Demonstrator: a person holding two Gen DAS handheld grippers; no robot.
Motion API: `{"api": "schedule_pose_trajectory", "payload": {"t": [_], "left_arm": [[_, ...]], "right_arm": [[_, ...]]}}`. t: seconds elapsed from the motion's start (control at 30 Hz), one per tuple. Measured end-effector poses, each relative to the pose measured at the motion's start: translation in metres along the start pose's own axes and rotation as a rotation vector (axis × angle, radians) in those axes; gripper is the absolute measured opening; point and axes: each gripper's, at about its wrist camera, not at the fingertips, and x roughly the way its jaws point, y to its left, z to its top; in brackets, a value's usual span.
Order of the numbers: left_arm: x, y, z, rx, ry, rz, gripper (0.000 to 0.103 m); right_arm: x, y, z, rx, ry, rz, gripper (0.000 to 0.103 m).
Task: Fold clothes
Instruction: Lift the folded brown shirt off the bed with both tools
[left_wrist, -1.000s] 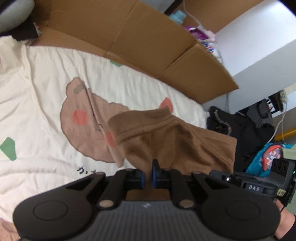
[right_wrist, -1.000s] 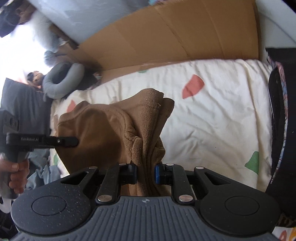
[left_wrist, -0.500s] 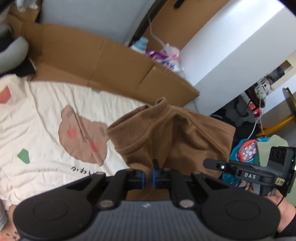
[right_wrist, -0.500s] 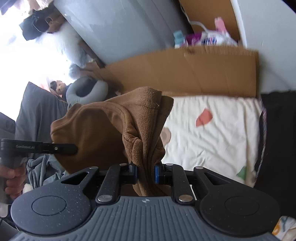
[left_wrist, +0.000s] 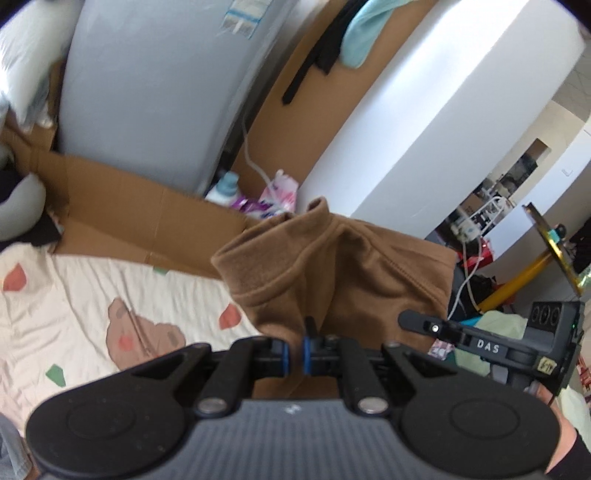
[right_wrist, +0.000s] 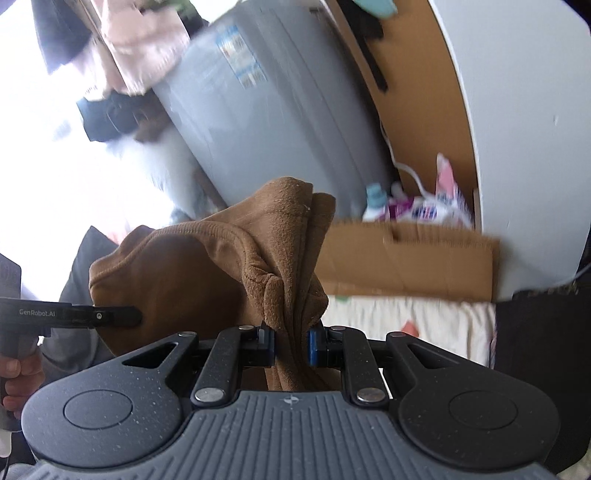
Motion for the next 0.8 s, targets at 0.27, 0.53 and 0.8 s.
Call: {"api": "schedule_pose_trajectory", "payload": {"t": [0.27, 0.53, 0.8], "left_arm": [[-0.032, -0.049, 0.020, 0.015, -0.040, -0.013, 0.008], [-0.058, -0.092, 0.022, 0.006, -0.090, -0.059, 0.008], [-0.057, -0.114, 0.021, 0.007, -0.092, -0.133, 0.008]], "right_arm": [[-0.054, 0.022, 0.054, -0.044, -0.034, 0.003, 0.015], [-0.112, 0.032, 0.097, -0.083, -0.069, 0.030, 0.015], [-0.157, 0.033, 0.109, -0.110, -0.081, -0.015, 0.015]]}}
